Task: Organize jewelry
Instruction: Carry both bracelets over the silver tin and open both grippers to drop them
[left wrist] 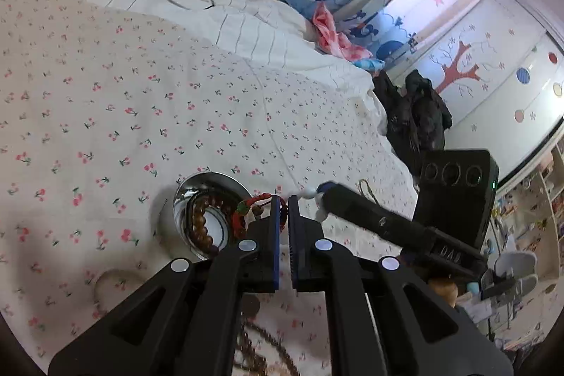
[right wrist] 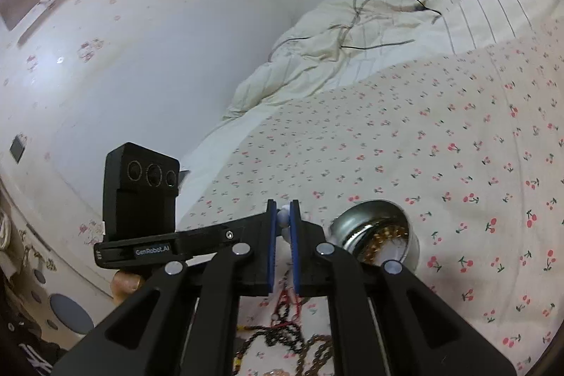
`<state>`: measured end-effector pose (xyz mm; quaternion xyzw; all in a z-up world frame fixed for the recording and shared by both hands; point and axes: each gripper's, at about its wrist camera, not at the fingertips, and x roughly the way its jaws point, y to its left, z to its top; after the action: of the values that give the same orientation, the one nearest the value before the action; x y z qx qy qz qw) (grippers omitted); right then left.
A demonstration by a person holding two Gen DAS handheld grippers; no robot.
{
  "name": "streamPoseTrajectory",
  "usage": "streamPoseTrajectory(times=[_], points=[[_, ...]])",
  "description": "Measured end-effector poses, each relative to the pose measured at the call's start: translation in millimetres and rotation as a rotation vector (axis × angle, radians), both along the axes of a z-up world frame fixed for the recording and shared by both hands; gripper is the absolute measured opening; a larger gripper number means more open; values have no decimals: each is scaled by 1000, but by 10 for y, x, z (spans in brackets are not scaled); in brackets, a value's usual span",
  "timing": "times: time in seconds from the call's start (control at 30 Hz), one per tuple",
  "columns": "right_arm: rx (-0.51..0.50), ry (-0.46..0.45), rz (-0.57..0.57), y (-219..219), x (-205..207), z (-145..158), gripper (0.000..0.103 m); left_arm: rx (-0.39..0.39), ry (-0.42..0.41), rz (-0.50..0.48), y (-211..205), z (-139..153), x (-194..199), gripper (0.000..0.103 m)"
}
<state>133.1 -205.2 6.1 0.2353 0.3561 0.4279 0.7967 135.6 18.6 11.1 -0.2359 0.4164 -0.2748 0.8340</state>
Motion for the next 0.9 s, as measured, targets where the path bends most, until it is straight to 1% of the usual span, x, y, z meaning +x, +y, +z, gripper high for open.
streamPoseTrajectory(times=[0.1, 0.17, 0.2, 0.23, 0.27, 0.3, 0.33, 0.4, 0.47, 0.53, 0.6, 0.7, 0.8, 0.83, 0.9], points=[[-21, 33, -11, 5, 58, -148, 8, 12, 31, 25, -5, -155, 102, 4], [-39, 58, -13, 31, 108, -262, 8, 47, 73, 37, -37, -294, 165, 6], [-54, 68, -9, 46, 129, -316, 9, 71, 91, 42, -50, -344, 181, 9], [-81, 88, -2, 85, 154, -382, 9, 119, 121, 48, -71, -411, 196, 19], [-96, 101, -2, 111, 166, -431, 23, 155, 147, 52, -76, -459, 202, 31], [-109, 112, -13, 114, 171, -464, 48, 168, 158, 59, -57, -483, 206, 33], [-109, 114, -35, 92, 166, -473, 54, 159, 166, 66, -24, -484, 198, 34], [-98, 99, -49, 54, 140, -423, 54, 145, 157, 76, 45, -415, 152, 39], [-100, 56, -75, -2, 90, -313, 54, 152, 125, 101, 121, -301, 77, 49], [-104, 26, -92, -62, 43, -216, 54, 162, 104, 117, 209, -221, 5, 52], [-120, 8, -84, -97, -40, -141, 54, 182, 105, 134, 327, -189, -72, 54], [-189, 0, -53, -52, -184, -126, 54, 246, 139, 153, 463, -247, -152, 55], [-298, -2, 16, 87, -374, -191, 54, 330, 216, 170, 585, -449, -207, 55], [-339, -3, 42, 151, -450, -232, 54, 373, 239, 178, 609, -519, -218, 55], [-379, -6, 70, 212, -582, -310, 54, 432, 265, 188, 654, -627, -225, 55]])
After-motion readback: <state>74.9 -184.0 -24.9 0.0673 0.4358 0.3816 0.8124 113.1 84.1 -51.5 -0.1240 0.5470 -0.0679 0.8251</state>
